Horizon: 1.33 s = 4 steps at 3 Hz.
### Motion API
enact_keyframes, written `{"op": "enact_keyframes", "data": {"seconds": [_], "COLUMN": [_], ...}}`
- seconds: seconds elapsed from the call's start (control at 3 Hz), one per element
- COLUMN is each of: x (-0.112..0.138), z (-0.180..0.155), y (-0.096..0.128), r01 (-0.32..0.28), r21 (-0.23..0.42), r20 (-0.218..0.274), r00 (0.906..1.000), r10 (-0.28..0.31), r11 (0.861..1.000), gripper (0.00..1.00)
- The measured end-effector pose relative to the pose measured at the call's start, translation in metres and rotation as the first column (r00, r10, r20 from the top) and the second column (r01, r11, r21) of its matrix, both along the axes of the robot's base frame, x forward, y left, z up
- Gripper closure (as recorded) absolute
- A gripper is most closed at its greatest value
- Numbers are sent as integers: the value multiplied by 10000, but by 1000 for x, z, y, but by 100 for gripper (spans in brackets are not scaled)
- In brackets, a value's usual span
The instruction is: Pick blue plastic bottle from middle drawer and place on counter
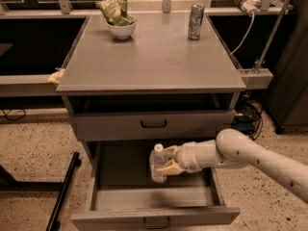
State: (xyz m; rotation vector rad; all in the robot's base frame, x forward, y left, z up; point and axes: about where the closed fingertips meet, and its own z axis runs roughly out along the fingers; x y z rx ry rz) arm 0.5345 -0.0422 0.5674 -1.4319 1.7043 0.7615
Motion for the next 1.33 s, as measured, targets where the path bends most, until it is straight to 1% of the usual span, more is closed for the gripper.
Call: {"op": "enact_keyframes", "data": {"seconds": [0.33,0.67,1.0,1.33], "x": [15,27,31,26], "z": [69,137,219,245], "y": [-2,0,5,10], "r01": [393,847,1490,1857], "r21": [-312,-895,-1579,-1563], "r20": [110,224,532,511], "r00": [9992,9963,9884,9824], "r10": [-390,-830,-1423,-1798], "r11": [9987,9924,9761,9701], "gripper": [100,100,100,100]}}
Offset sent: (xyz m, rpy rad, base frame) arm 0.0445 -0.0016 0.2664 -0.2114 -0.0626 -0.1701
